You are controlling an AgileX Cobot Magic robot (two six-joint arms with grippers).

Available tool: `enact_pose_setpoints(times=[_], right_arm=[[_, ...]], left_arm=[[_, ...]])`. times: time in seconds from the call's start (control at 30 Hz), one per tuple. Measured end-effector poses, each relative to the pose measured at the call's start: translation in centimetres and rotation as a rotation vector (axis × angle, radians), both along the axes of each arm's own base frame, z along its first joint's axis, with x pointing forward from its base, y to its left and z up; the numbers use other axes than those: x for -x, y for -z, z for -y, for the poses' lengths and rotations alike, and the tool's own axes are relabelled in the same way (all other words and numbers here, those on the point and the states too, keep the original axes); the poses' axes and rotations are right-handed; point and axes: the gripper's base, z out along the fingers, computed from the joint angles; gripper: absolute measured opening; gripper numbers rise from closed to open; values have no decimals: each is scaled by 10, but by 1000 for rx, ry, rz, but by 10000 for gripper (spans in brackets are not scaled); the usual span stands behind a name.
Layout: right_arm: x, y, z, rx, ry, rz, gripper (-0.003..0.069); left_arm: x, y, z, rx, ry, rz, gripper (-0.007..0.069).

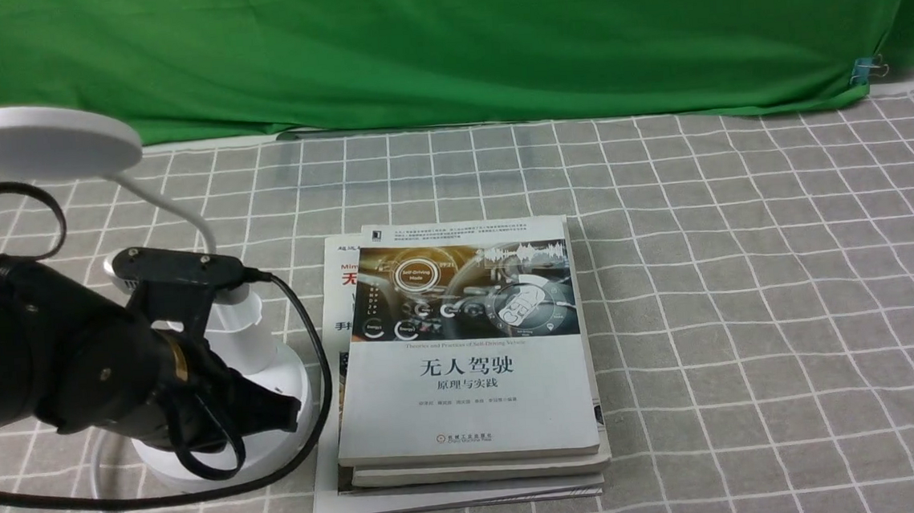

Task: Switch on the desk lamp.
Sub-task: Use the left arm to press the button switch on the lamp holder

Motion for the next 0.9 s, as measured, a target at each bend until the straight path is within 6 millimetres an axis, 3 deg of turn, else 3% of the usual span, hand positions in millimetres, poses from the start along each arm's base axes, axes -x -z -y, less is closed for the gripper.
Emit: enact_pose_setpoints(times=[0.9], right_arm=[[0, 0, 0, 0, 0, 0, 245]], left_arm=[[-4, 7, 2, 17, -3, 11, 19]])
